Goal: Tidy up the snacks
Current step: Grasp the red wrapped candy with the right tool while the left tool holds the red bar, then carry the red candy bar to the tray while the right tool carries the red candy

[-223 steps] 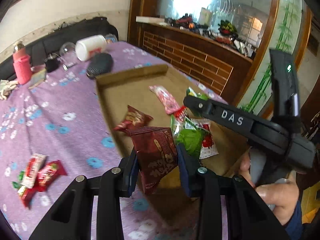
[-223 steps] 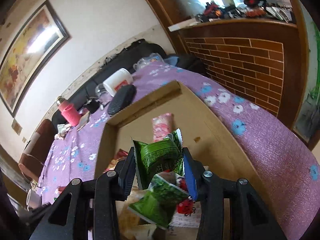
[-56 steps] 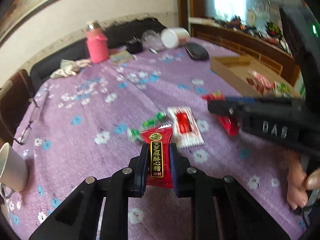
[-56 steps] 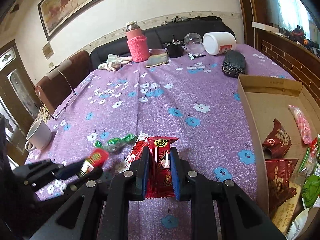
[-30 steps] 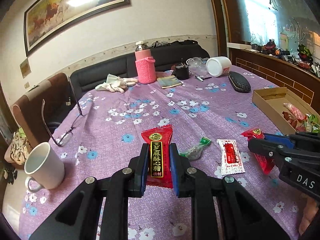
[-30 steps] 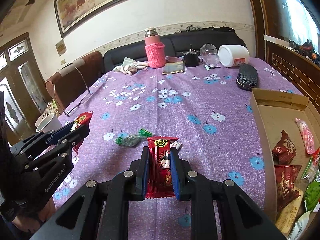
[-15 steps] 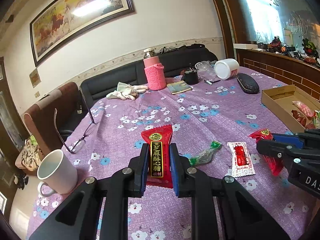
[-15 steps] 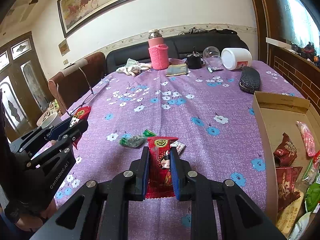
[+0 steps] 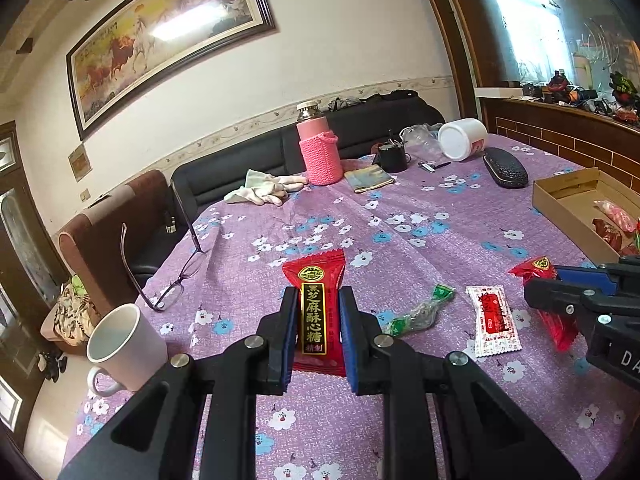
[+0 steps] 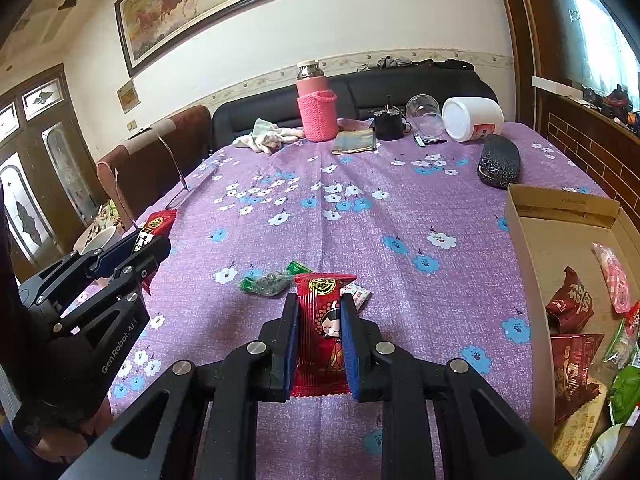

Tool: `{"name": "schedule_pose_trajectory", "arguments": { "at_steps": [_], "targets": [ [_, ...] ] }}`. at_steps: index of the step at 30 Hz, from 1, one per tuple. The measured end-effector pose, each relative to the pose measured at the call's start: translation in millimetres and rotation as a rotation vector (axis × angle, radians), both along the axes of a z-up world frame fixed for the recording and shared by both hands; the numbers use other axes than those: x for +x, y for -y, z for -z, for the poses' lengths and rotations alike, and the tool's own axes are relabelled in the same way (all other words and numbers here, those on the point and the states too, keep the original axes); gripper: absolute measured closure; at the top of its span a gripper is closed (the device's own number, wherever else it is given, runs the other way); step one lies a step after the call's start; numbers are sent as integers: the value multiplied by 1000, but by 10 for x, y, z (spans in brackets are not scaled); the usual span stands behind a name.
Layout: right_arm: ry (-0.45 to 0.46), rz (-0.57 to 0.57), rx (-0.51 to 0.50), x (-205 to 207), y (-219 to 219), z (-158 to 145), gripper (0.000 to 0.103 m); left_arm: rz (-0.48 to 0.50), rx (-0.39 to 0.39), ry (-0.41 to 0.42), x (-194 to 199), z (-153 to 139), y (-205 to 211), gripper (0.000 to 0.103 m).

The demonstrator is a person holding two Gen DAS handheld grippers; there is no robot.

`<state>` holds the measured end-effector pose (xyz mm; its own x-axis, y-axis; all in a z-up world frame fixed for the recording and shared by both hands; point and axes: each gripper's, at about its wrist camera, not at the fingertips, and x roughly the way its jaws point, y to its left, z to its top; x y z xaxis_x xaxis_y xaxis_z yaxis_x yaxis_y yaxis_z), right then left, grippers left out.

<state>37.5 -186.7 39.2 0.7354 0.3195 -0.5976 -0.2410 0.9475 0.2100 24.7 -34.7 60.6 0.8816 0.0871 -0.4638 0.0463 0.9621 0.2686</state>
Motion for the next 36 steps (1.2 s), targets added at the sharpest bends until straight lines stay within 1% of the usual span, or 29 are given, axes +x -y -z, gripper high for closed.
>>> {"name": "schedule_pose_trajectory", "arguments": {
  "at_steps": [19,36],
  "targets": [
    [1,0,-2,-1,-5,4,82,-35,-3,15,-12,-32,-38,84],
    [2,5,0,10,13,-9,82,-36,-4,12,-7,-36,-41,84]
  ]
}}
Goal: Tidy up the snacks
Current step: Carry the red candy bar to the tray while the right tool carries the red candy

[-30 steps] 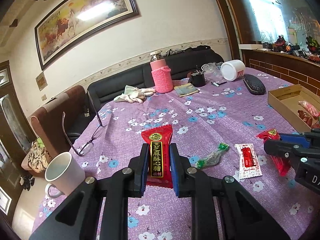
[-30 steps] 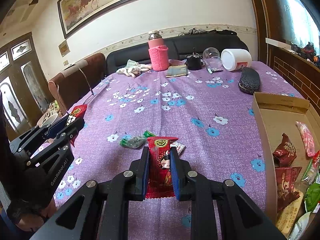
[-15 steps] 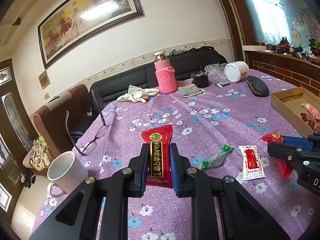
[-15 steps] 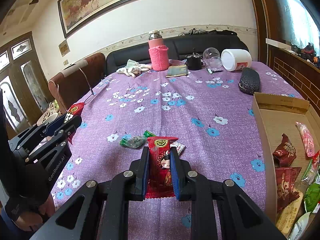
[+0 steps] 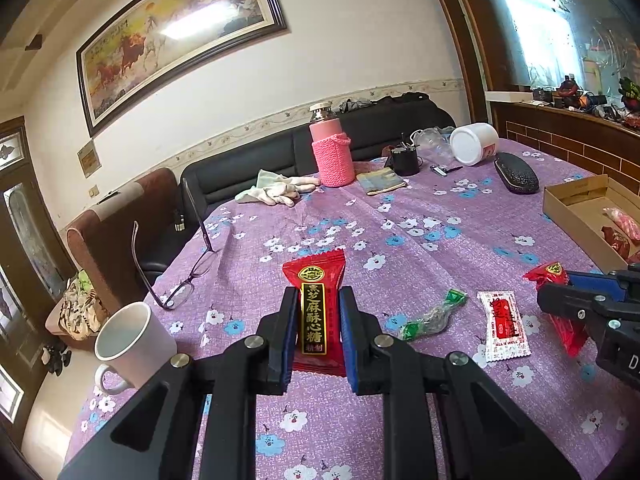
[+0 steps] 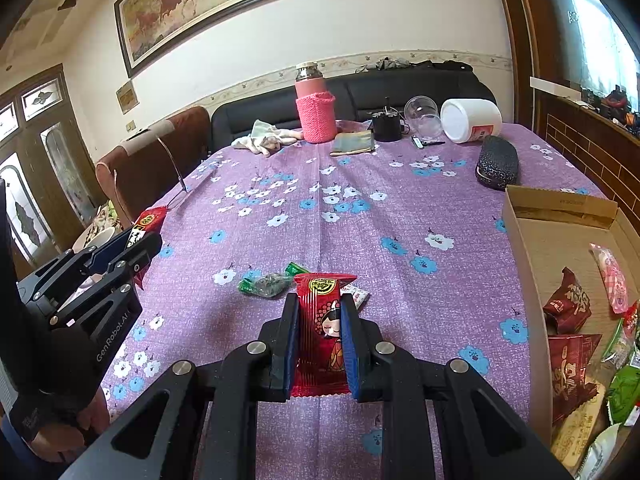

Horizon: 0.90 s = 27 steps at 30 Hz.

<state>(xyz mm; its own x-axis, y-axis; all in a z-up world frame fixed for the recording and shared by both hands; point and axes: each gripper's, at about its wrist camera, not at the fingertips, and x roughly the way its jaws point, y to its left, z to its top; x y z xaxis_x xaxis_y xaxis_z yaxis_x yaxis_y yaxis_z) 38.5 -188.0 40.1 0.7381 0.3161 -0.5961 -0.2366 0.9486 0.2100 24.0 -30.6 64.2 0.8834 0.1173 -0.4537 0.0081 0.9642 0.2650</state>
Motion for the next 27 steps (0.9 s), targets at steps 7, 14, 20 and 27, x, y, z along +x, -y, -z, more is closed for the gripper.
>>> {"name": "schedule_pose_trajectory", "arguments": {
  "at_steps": [7,14,20,27],
  "targets": [
    [7,10,2,-9,22,-31,82,-2,0,2,-2,-6,-5,84],
    [34,90,49,-37,283,-163,82,69,-90,-31,9,-55,-47,84],
    [57,204,111,-175,781,-246,82,166,-200,-63,-9,-93,-38,84],
    [79,368,156,-415,1582,-287,83,333,-269,-119,-110,-191,167,84]
  ]
}}
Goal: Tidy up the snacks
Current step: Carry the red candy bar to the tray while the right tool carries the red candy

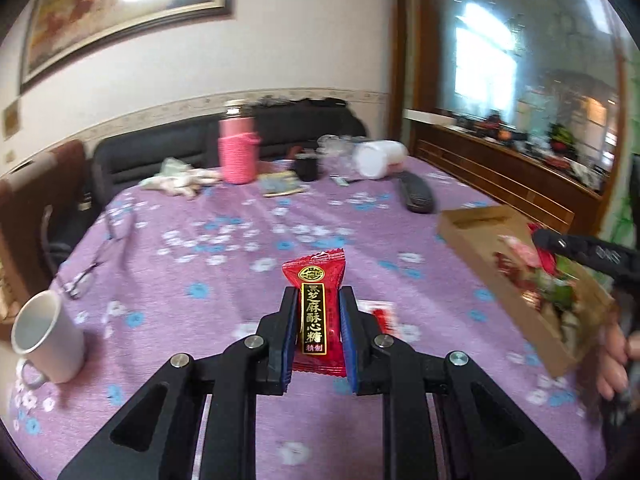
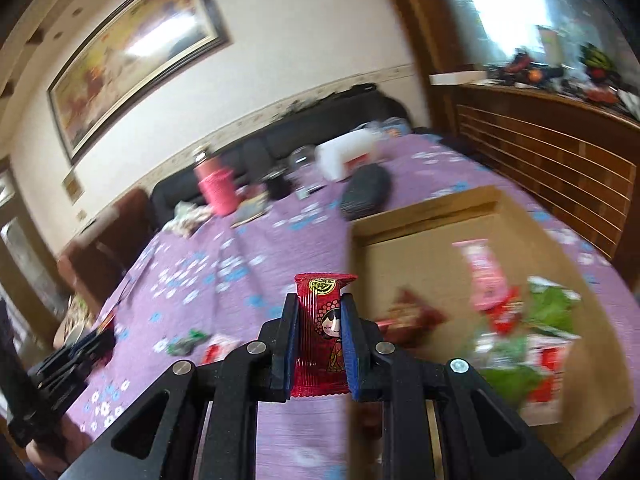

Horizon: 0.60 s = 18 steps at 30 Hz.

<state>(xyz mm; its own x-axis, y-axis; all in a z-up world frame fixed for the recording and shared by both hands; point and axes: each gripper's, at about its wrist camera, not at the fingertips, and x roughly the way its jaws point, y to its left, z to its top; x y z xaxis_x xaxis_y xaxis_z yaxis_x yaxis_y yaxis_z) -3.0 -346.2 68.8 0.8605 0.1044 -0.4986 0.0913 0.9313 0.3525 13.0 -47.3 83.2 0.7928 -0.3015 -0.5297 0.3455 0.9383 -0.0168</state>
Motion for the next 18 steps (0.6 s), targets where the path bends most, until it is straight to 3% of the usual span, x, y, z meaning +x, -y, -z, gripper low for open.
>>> {"name": "schedule_pose_trajectory", "arguments": {
  "at_steps": [5,8,13,18],
  "targets": [
    [-19,133,85,-130,627,133,83,130,34,1,-179,-103,484,84],
    [-31,184,112,-151,837,191,83,216,15,-28,-238,-174,854,84],
    [-68,213,156,-123,979,267,83,348,-21,-116,-223,-149,1509,84],
    [-90,218,167,-86,998,303,83,428,19,-189,-246,67,2149,84]
  ]
}}
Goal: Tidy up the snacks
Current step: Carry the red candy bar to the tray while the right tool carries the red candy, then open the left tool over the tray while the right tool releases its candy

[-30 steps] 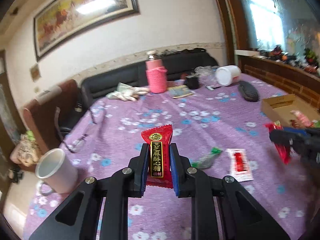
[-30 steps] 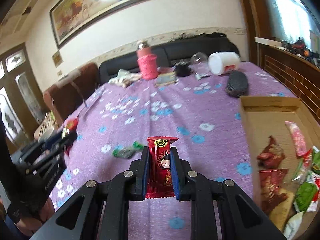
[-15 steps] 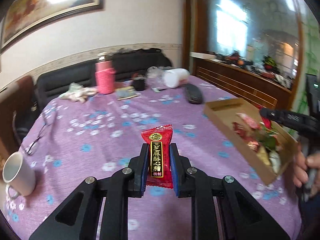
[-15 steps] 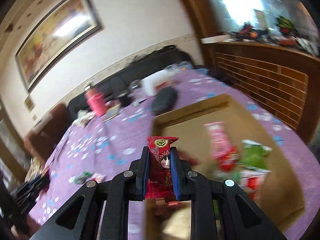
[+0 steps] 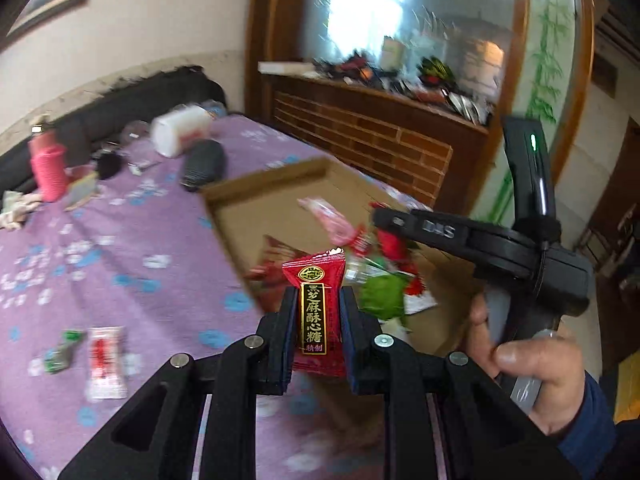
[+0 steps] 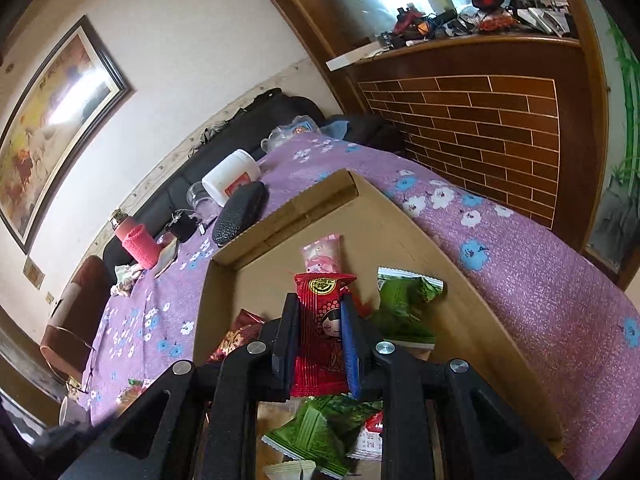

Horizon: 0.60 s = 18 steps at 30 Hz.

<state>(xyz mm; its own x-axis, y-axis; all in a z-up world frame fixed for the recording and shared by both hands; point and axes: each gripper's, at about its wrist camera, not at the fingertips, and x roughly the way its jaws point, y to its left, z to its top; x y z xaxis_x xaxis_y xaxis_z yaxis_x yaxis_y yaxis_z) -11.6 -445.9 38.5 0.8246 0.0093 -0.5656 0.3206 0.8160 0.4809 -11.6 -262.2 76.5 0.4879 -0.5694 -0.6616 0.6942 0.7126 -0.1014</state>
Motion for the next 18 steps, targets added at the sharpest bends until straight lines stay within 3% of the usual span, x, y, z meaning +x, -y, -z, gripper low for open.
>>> {"name": "schedule_pose_trajectory", "arguments": {
  "at_steps": [5,18],
  "targets": [
    [-14,-3,11,18,5,30,83,33,26,-42,-55,185,317,84],
    [-67,-13,22,88,8,111,81,19,46,-72,23,329,376,84]
  ]
}}
